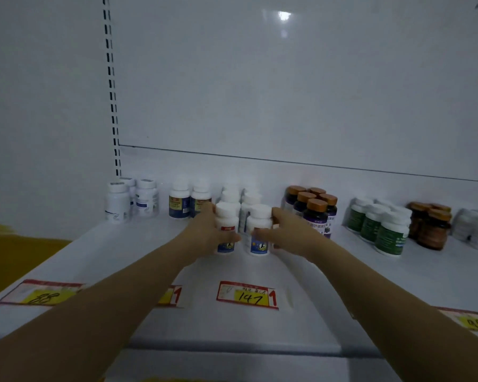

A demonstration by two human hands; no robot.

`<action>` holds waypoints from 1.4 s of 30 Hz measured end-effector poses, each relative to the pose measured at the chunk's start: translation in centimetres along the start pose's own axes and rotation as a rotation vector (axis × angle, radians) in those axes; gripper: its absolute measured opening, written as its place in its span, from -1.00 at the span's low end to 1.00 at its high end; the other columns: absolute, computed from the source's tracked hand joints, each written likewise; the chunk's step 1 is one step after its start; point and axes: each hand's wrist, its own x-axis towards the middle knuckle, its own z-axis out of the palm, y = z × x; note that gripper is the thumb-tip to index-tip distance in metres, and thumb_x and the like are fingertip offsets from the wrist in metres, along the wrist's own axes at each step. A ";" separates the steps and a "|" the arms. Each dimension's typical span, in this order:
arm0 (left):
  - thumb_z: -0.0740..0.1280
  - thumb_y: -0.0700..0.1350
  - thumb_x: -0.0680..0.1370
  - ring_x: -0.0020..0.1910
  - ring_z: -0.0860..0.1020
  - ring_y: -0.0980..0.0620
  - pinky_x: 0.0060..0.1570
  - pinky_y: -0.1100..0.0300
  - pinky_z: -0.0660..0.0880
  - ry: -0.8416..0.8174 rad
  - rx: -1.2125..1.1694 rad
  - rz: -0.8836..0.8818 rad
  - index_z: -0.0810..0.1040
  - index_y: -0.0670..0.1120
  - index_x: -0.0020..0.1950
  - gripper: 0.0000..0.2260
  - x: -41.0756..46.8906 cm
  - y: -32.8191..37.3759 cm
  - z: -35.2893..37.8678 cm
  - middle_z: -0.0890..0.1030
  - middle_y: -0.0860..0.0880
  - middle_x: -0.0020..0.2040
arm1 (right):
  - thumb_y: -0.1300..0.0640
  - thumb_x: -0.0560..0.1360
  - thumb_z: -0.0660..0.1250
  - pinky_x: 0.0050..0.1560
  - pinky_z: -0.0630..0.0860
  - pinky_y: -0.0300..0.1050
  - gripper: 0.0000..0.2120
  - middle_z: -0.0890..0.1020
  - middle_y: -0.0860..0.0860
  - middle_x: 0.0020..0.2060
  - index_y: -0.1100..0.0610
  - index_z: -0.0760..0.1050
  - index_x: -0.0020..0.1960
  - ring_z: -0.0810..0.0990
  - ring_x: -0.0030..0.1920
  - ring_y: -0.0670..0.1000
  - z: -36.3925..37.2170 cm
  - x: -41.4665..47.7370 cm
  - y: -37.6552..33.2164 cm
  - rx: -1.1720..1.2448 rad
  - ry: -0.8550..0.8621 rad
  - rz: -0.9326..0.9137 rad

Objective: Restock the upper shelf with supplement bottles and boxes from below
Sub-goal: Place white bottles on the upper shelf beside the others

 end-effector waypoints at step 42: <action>0.42 0.07 0.42 0.19 0.47 -0.22 0.21 -0.11 0.46 -0.039 0.915 -0.006 0.41 -0.21 0.23 -0.48 -0.4 0.7 -2.3 0.48 -0.23 0.18 | 0.04 0.54 0.30 0.28 0.41 -0.09 -0.51 0.48 0.12 0.32 0.19 0.33 0.41 0.47 0.29 0.11 -0.3 -4.2 -2.4 -0.627 -0.017 0.139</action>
